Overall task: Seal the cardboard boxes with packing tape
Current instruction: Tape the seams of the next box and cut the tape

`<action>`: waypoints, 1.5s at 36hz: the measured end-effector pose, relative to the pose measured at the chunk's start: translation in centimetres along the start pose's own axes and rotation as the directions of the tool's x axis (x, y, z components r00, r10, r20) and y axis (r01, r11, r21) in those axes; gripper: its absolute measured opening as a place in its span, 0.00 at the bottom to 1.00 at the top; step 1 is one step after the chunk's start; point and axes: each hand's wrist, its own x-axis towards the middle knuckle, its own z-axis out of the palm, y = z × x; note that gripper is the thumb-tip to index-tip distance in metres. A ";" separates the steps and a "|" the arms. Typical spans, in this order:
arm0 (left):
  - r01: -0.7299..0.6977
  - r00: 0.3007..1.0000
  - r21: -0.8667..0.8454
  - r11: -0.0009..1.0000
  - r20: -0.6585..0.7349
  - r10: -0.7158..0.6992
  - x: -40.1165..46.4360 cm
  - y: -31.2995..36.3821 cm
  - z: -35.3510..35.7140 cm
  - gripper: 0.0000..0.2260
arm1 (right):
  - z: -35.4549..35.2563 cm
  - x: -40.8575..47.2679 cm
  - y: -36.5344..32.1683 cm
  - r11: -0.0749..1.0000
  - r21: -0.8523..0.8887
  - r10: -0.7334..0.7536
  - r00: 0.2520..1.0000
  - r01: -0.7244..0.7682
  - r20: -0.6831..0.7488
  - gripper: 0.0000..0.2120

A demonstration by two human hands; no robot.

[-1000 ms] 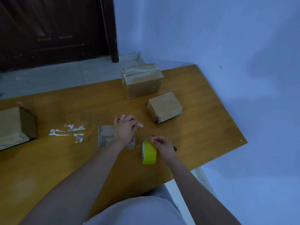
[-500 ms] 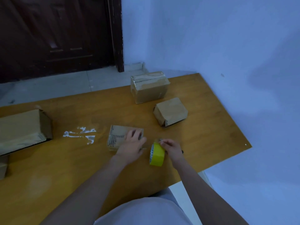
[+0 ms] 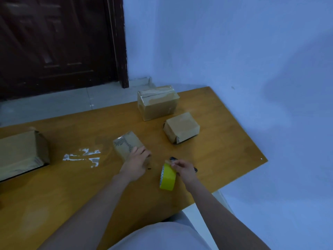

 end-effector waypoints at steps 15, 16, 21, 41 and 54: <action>0.420 0.903 0.036 0.907 -0.117 -0.413 -0.6 0.5 -1.4 0.36 | 0.3 -0.8 -1.0 0.998 -0.050 -0.035 0.999 0.036 0.016 0.05; 0.445 0.895 0.070 0.893 -0.069 -0.440 -0.5 0.8 -1.3 0.39 | 0.2 -0.9 -1.1 0.998 -0.056 -0.032 0.999 0.033 0.016 0.04; 0.373 0.926 0.207 0.904 -0.022 -0.377 -0.5 -0.1 -1.1 0.37 | -0.4 -1.5 -1.7 0.999 -0.035 -0.033 0.999 0.033 0.008 0.07; 0.017 0.990 -0.548 0.836 -0.110 -0.093 1.4 5.6 -6.4 0.10 | 0.8 -2.1 -11.7 0.904 -0.256 -0.293 0.932 0.343 0.212 0.06; 0.390 0.854 -0.836 0.385 0.173 -0.490 2.8 3.8 -9.5 0.13 | 1.9 -6.4 -13.7 0.938 -0.055 -0.327 0.928 0.341 0.181 0.12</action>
